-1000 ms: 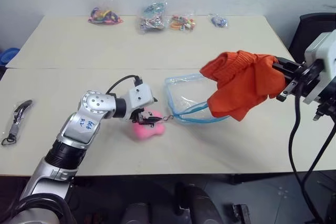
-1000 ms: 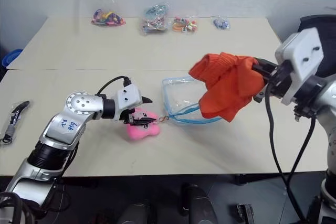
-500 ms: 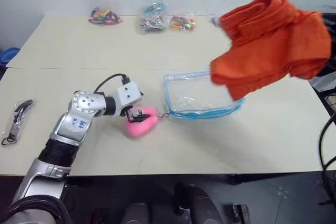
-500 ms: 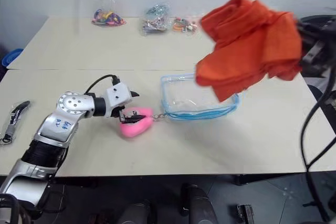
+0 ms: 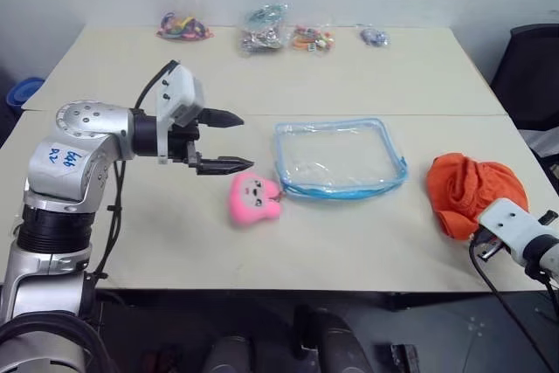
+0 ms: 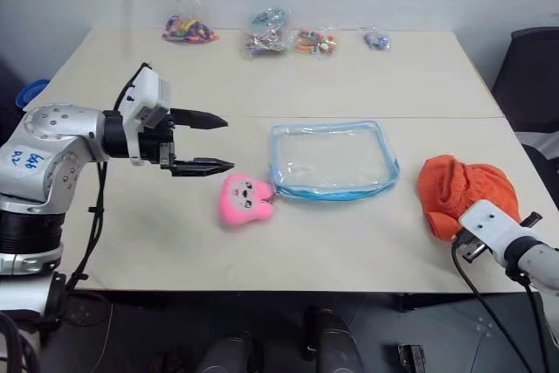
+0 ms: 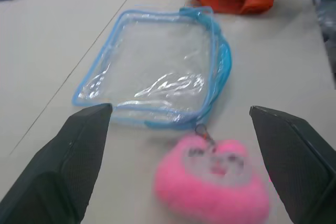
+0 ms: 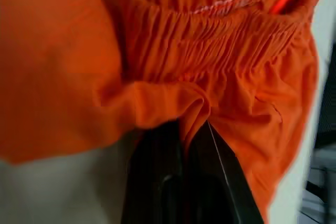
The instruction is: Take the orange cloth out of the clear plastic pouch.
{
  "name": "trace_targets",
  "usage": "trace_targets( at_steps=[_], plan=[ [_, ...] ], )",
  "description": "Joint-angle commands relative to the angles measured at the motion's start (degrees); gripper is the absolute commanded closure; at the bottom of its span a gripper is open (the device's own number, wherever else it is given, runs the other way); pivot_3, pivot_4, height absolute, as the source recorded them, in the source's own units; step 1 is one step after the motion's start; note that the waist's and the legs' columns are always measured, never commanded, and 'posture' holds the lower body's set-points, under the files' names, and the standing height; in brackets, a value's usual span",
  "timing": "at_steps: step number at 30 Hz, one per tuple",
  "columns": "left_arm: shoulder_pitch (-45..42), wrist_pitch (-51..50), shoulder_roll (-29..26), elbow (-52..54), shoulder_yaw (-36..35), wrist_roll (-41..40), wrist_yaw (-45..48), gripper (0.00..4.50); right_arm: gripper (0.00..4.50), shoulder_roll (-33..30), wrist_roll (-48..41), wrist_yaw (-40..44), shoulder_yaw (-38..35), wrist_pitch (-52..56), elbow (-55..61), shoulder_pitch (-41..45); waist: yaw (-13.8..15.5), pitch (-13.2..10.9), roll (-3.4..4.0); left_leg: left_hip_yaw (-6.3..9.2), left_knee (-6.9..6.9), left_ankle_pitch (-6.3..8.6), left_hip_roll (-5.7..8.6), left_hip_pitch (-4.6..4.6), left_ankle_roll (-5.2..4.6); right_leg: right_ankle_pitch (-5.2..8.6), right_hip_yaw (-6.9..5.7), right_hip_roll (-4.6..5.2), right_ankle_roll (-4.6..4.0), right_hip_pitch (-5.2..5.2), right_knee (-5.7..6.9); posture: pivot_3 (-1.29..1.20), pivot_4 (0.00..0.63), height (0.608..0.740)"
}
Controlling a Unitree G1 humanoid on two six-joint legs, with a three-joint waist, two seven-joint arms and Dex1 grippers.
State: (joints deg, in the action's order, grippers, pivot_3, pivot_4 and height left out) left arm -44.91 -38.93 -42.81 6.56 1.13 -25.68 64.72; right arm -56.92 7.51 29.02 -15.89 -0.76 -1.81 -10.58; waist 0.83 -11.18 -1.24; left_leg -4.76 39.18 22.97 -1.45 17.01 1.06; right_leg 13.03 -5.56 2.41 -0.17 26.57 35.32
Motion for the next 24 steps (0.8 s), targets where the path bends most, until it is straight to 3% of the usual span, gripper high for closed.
trace_targets(
  at_steps=[1, 4, 11, 16, 21, 24],
  plan=[
    [0.25, -0.82, -0.85, 4.27, -0.34, -2.02, 0.5, 0.05, 4.5, -3.86, 5.0, -1.31, -1.24, -7.64, -3.05, -1.37, -0.62, 0.0, -0.01, 0.0, 0.0, -0.02, -0.02, -0.02, 0.03, 0.01, 0.06, -0.06, 0.01, 0.0, 0.01, 0.0, 0.15, 0.74],
    [2.36, -0.53, -2.42, 5.46, 0.1, -2.36, 2.4, 0.05, 4.5, -4.69, 2.54, 2.03, -2.44, -9.91, -4.29, -2.3, -1.11, 0.0, -0.01, 0.02, -0.07, -0.05, -0.11, -0.05, 0.16, 0.04, 0.13, -0.21, -0.01, 0.01, 0.02, 0.0, 0.15, 0.74],
    [3.7, 1.41, -5.9, 1.87, -1.57, -2.93, 7.09, 0.0, 2.47, -3.13, -7.83, 10.77, -10.41, -2.99, 1.37, -4.54, -0.89, 0.0, -0.01, 0.01, -0.07, -0.06, -0.15, -0.08, 0.23, 0.05, 0.17, -0.28, -0.05, 0.02, 0.04, 0.0, 0.15, 0.74],
    [6.32, 6.11, -9.51, -2.63, -4.44, -2.54, 11.05, 0.0, 0.91, 0.23, -26.88, 21.21, -27.98, 22.11, 7.93, -10.22, -0.78, -0.01, 0.0, 0.04, -0.08, -0.06, -0.18, -0.05, 0.22, 0.06, 0.16, -0.3, -0.06, 0.04, 0.02, 0.0, 0.15, 0.74],
    [8.25, 9.23, -11.9, -7.35, -6.94, -2.93, 13.59, 0.0, 0.91, 1.4, -38.53, 32.2, -46.03, 39.71, 8.7, -20.33, -0.2, 0.0, -0.01, 0.07, -0.08, 0.04, -0.19, -0.03, 0.04, 0.06, 0.13, -0.3, -0.05, 0.02, -0.08, 0.0, 0.15, 0.74],
    [8.66, 9.85, -13.23, -10.55, -7.05, -2.45, 15.31, 0.0, 0.91, 2.97, -42.76, 33.43, -52.83, 46.67, 9.1, -23.25, -0.07, 0.0, 0.0, 0.06, -0.08, 0.15, -0.2, 0.0, -0.16, 0.12, 0.13, -0.33, 0.06, -0.01, -0.25, 0.0, 0.15, 0.74]
  ],
)
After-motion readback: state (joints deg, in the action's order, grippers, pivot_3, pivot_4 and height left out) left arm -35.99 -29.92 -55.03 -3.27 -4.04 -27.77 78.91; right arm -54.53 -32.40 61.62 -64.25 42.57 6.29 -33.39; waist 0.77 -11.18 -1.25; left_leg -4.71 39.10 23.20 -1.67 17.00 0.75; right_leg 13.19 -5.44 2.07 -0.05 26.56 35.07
